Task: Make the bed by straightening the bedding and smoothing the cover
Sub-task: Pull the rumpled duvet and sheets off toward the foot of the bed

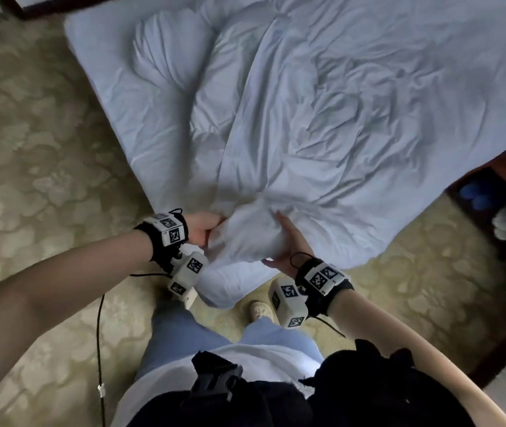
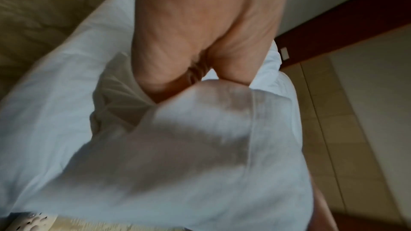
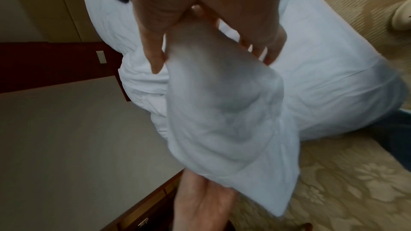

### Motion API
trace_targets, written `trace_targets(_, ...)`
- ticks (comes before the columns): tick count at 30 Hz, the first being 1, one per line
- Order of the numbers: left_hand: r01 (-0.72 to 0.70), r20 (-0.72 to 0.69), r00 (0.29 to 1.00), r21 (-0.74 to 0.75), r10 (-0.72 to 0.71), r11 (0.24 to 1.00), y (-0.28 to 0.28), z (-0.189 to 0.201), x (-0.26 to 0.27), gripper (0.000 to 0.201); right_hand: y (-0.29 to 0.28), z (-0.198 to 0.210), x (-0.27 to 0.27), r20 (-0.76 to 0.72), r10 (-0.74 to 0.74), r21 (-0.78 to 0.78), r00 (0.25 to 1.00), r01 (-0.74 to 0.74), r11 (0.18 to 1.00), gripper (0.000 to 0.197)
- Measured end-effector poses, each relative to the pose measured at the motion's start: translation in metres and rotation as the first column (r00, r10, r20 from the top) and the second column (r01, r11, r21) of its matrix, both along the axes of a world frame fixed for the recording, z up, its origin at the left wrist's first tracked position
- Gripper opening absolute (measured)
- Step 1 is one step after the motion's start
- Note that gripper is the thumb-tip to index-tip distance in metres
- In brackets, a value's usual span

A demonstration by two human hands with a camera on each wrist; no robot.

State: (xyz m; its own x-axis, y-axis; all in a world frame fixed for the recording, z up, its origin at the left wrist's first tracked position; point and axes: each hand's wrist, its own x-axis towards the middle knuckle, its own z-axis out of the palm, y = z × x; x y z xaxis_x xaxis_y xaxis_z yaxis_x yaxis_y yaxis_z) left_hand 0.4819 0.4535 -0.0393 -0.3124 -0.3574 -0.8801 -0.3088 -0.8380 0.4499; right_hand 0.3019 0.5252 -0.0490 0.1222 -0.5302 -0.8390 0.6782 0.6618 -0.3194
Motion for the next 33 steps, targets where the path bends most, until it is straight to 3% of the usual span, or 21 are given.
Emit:
trace_targets(4, 0.194, -0.037, 0.979, -0.132, -0.200, 0.972, -0.023, 0.003, 0.028, 0.022, -0.008, -0.008, 0.051, -0.068, -0.159, 0.032, 0.985, 0.161, 0.986, 0.047)
trace_targets(6, 0.313, -0.143, 0.934, -0.119, -0.328, 0.942, -0.032, 0.005, 0.050, 0.010, -0.009, -0.021, 0.072, -0.124, -0.243, 0.094, 0.962, 0.255, 0.962, 0.077)
trace_targets(7, 0.385, -0.195, 0.895, -0.110, -0.400, 0.916, -0.035, 0.007, 0.063, 0.012, -0.008, -0.029, 0.082, -0.192, -0.237, 0.126, 0.952, 0.263, 0.956, 0.081)
trace_targets(9, 0.485, -0.229, 0.843, -0.067, -0.486, 0.872, -0.042, -0.002, 0.090, 0.041, 0.001, -0.050, 0.095, -0.311, -0.217, 0.201, 0.925, 0.287, 0.936, 0.054)
trace_targets(10, 0.512, -0.224, 0.834, -0.029, -0.504, 0.859, -0.045, -0.007, 0.104, 0.042, 0.008, -0.057, 0.104, -0.349, -0.219, 0.227, 0.911, 0.309, 0.924, 0.044)
trace_targets(11, 0.536, -0.215, 0.825, 0.001, -0.523, 0.844, -0.048, -0.013, 0.117, 0.038, 0.016, -0.066, 0.110, -0.380, -0.217, 0.250, 0.899, 0.326, 0.912, 0.042)
trace_targets(14, 0.584, -0.170, 0.807, 0.097, -0.565, 0.806, -0.053, -0.033, 0.147, 0.024, 0.050, -0.087, 0.121, -0.403, -0.290, 0.276, 0.868, 0.417, 0.866, 0.065)
trace_targets(18, 0.488, -0.040, 0.873, 0.094, -0.486, 0.868, -0.062, -0.060, 0.151, 0.014, 0.082, -0.051, 0.139, -0.438, -0.467, 0.237, 0.768, 0.600, 0.764, 0.048)
trace_targets(22, 0.407, -0.036, 0.913, 0.081, -0.406, 0.910, -0.057, -0.072, 0.117, 0.026, 0.106, -0.028, 0.146, -0.427, -0.523, 0.175, 0.738, 0.635, 0.752, 0.016)
trace_targets(25, 0.239, -0.053, 0.969, -0.009, -0.240, 0.971, -0.046, -0.069, 0.082, 0.025, 0.125, -0.019, 0.145, -0.419, -0.539, 0.164, 0.731, 0.645, 0.747, 0.021)
trace_targets(28, 0.110, -0.086, 0.989, -0.112, -0.120, 0.988, -0.043, -0.064, 0.054, 0.019, 0.153, -0.022, 0.138, -0.433, -0.539, 0.178, 0.722, 0.655, 0.735, 0.053)
trace_targets(29, 0.099, -0.093, 0.989, -0.130, -0.111, 0.987, -0.046, -0.063, 0.048, 0.019, 0.162, -0.017, 0.138, -0.429, -0.542, 0.172, 0.723, 0.654, 0.736, 0.055)
trace_targets(31, 0.130, -0.108, 0.982, -0.204, -0.154, 0.970, -0.057, -0.061, 0.039, 0.022, 0.174, -0.003, 0.135, -0.400, -0.571, 0.137, 0.717, 0.663, 0.736, 0.040)
trace_targets(33, 0.137, -0.061, 0.985, -0.291, -0.161, 0.947, -0.071, -0.067, 0.034, 0.039, 0.187, 0.008, 0.131, -0.354, -0.615, 0.079, 0.704, 0.678, 0.731, 0.029)
